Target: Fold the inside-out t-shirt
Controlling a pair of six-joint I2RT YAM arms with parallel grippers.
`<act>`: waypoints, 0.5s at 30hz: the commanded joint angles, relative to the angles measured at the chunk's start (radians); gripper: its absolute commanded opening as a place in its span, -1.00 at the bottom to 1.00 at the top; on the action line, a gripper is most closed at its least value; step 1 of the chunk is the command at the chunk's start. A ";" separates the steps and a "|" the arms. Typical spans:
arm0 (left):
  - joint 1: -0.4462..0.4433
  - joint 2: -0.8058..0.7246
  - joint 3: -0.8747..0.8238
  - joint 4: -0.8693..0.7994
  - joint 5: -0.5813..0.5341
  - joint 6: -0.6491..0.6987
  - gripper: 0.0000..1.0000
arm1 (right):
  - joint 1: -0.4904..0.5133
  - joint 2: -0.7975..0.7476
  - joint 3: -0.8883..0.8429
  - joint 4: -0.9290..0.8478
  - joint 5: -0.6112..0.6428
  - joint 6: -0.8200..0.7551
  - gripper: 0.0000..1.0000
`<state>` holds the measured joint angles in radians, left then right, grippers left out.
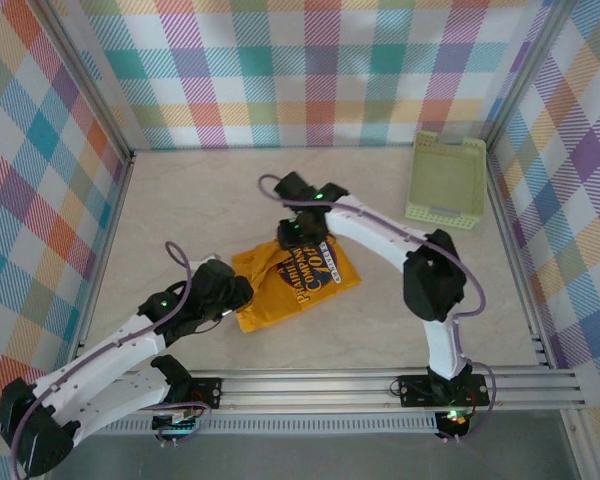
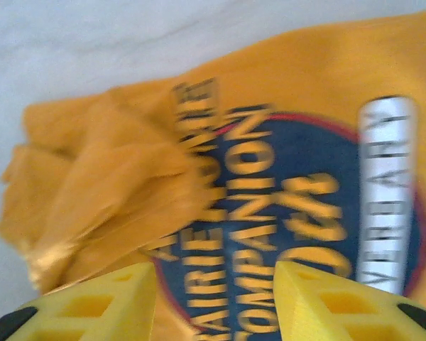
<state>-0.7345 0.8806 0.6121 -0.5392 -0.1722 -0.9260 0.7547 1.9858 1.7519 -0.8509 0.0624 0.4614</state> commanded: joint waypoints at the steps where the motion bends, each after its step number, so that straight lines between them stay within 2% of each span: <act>1: -0.061 0.137 0.090 0.104 0.012 0.031 0.04 | -0.074 -0.041 -0.069 0.061 -0.032 -0.013 -0.04; 4: -0.112 0.333 0.215 0.147 0.020 0.069 0.05 | -0.123 -0.027 -0.125 0.144 -0.103 -0.017 -0.04; 8: -0.105 0.553 0.312 0.253 0.052 0.081 0.11 | -0.151 0.035 -0.125 0.207 -0.142 -0.024 -0.03; 11: -0.068 0.687 0.382 0.301 0.066 0.097 0.12 | -0.172 0.085 -0.112 0.197 -0.129 -0.008 -0.04; 15: 0.030 0.821 0.414 0.323 0.091 0.103 0.13 | -0.197 0.111 -0.166 0.156 -0.048 0.041 -0.06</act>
<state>-0.7715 1.6451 1.0000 -0.2432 -0.0914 -0.8474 0.5812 2.0827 1.6215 -0.6727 -0.0273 0.4664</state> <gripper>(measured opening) 0.562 0.474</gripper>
